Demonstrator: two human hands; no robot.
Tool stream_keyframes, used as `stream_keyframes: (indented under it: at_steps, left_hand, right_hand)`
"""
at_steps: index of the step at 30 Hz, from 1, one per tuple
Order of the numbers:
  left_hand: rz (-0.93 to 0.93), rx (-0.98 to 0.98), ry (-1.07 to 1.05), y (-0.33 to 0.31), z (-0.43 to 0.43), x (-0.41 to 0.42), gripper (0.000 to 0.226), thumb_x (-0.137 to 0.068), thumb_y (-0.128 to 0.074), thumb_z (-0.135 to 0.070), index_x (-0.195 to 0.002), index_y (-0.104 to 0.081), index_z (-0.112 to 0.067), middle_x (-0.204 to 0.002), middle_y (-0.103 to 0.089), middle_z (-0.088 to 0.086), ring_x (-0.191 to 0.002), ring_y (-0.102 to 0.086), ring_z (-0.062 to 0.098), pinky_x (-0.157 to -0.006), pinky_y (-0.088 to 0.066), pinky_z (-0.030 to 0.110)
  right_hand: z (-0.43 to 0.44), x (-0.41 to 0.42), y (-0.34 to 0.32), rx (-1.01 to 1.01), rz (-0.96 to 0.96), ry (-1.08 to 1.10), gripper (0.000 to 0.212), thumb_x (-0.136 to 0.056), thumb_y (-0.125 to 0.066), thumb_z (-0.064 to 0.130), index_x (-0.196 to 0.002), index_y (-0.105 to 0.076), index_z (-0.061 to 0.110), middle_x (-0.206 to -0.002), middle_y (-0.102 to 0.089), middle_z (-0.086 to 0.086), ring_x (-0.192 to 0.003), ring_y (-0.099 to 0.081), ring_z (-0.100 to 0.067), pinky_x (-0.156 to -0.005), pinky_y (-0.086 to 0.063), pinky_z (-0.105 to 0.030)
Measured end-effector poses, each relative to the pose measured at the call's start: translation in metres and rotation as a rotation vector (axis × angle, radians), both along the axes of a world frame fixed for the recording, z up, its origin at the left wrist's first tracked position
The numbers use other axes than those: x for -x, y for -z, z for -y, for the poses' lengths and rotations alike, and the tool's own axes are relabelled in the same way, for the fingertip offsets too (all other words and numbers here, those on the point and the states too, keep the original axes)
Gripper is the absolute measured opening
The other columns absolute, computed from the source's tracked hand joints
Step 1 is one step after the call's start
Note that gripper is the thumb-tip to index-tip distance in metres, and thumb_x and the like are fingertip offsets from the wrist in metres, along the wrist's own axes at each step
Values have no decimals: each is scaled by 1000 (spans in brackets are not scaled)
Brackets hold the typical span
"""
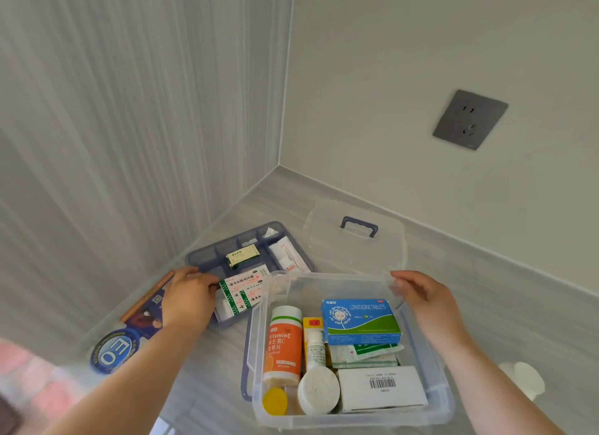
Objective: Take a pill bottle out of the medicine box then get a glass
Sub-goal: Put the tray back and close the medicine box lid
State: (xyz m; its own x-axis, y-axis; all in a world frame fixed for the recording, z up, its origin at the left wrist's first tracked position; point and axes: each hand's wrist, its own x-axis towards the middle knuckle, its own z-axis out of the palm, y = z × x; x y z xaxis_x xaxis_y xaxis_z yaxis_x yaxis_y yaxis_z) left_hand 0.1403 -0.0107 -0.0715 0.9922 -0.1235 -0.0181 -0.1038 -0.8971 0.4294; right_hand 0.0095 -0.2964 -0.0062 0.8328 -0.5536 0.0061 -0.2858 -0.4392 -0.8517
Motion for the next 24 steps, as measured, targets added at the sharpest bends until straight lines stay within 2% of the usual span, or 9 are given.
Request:
stream_keyframes:
  at_steps: [3, 5, 9, 12, 15, 19, 21, 24]
  left_hand:
    - [10, 9, 35, 1, -5, -2, 27, -89, -41, -9, -100, -66, -11, -108, -64, 18, -95, -59, 29, -72, -48, 33]
    - [22, 30, 12, 1, -9, -1, 27, -89, -41, -8, -96, -67, -10, -106, -65, 18, -91, -60, 29, -65, -44, 29]
    - [46, 81, 9, -4, -14, 0, 25, -86, -45, -5, -93, -69, -9, -104, -66, 20, -92, -59, 32, -66, -44, 31]
    - [95, 147, -1, -13, -18, 2, 23, -83, -49, -1, -91, -70, -7, -101, -66, 24, -88, -59, 35, -64, -42, 32]
    - [172, 196, -13, -25, -22, 5, 21, -81, -52, 3, -92, -69, -4, -97, -65, 27, -90, -57, 38, -65, -44, 38]
    - [327, 251, 9, -49, -28, 7, 20, -77, -55, 8, -85, -71, -1, -89, -69, 26, -86, -58, 38, -61, -37, 32]
    - [404, 248, 25, -65, -29, 6, 20, -74, -57, 10, -80, -72, -2, -84, -71, 23, -83, -59, 38, -61, -38, 31]
    - [486, 218, 73, -87, -28, 9, 19, -68, -59, 16, -72, -71, 2, -78, -70, 25, -82, -61, 41, -60, -47, 40]
  right_hand:
    - [0, 0, 1, -24, 2, 8, 18, -86, -52, 8, -99, -64, 11, -93, -65, -5, -86, -59, -19, -72, -40, -21]
    - [0, 1, 1, -38, 5, 11, 18, -86, -52, 8, -99, -64, 11, -94, -66, -6, -87, -59, -20, -77, -39, -26]
    - [1, 1, 1, -15, 1, 1, 19, -86, -51, 8, -99, -63, 11, -94, -65, -6, -87, -59, -21, -79, -38, -28]
    - [1, 1, 1, -1, 1, -2, 19, -86, -51, 8, -100, -64, 10, -94, -65, -6, -88, -59, -21, -75, -40, -26]
    - [1, 1, 1, -3, -2, -4, 19, -86, -50, 8, -100, -63, 10, -94, -65, -6, -89, -59, -22, -77, -40, -27]
    - [1, 2, 1, -4, -11, -5, 20, -87, -49, 8, -102, -63, 11, -94, -65, -4, -89, -58, -20, -78, -39, -27]
    - [1, 2, 1, -5, -16, -4, 20, -87, -50, 8, -102, -63, 11, -95, -64, -4, -89, -58, -19, -80, -38, -27]
    - [1, 2, 1, 3, -16, 0, 19, -86, -53, 9, -103, -63, 10, -94, -63, -3, -86, -57, -16, -78, -38, -26]
